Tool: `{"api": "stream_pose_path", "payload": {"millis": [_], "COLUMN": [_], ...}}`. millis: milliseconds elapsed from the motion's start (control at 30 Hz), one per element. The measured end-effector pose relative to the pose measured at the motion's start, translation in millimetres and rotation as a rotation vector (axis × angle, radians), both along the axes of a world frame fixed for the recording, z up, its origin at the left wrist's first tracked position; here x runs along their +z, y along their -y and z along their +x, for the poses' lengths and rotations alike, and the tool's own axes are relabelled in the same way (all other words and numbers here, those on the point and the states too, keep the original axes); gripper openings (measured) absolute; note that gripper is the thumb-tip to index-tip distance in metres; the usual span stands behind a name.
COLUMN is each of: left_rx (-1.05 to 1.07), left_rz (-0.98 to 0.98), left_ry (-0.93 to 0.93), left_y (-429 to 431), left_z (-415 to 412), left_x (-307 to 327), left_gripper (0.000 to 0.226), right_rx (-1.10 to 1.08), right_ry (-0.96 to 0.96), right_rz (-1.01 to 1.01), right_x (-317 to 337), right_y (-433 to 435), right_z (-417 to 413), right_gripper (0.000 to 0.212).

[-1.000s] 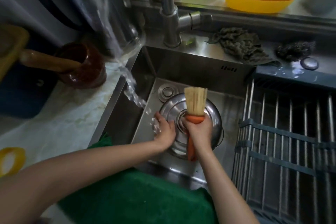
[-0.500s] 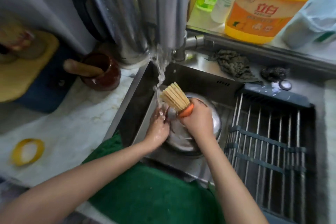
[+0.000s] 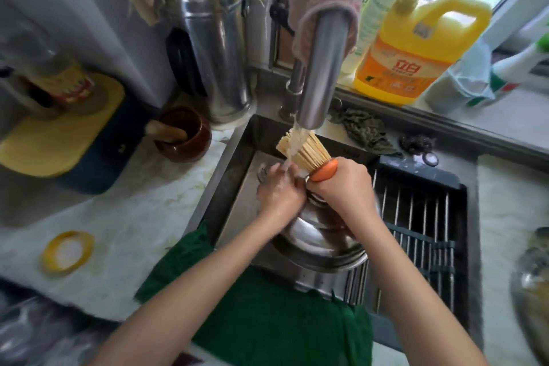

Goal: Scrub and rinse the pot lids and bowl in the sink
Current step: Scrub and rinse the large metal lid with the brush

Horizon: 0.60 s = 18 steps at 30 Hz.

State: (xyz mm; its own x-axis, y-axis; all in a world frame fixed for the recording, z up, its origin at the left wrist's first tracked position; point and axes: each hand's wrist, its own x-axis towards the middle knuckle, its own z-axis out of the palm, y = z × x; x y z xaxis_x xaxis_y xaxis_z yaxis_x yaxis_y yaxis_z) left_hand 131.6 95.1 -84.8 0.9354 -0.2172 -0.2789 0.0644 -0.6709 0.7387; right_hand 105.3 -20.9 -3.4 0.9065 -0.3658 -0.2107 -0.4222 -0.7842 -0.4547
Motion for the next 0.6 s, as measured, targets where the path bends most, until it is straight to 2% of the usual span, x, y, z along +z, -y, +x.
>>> {"api": "stream_pose_path", "payload": {"millis": [100, 167, 233, 267, 433, 500, 533, 600], "left_rx": [0.240, 0.235, 0.063, 0.020, -0.200, -0.141, -0.106, -0.131], "left_rz": [-0.285, -0.174, 0.052, 0.075, -0.065, -0.159, -0.165, 0.008], "left_ry": [-0.152, -0.138, 0.000, 0.052, 0.256, 0.192, 0.161, 0.136], "left_y": [-8, -2, 11, 16, 2, -10, -13, -10], "left_z": [11, -20, -45, -46, -12, -28, -41, -49], "left_x": [17, 23, 29, 31, 34, 36, 36, 38], "left_gripper": [0.044, 0.038, 0.044, 0.044, 0.046, 0.044, 0.046, 0.047], "right_rx": [-0.091, -0.127, -0.085, -0.062, -0.155, -0.182, -0.180, -0.151], "right_ry": [0.058, 0.029, -0.008, -0.018, 0.064, 0.070, 0.063, 0.038], "right_rz": [-0.012, -0.016, -0.026, -0.027, 0.051, 0.045, 0.043, 0.063], "right_x": [10, 11, 11, 11, 29, 33, 34, 33], "right_y": [2, 2, -2, -4, 1, 5, 5, 1], "right_z": [-8, -11, -11, -12, -20, -22, -24, -28], "right_gripper": [0.019, 0.020, 0.024, 0.025, 0.021, 0.020, 0.020, 0.019]}}
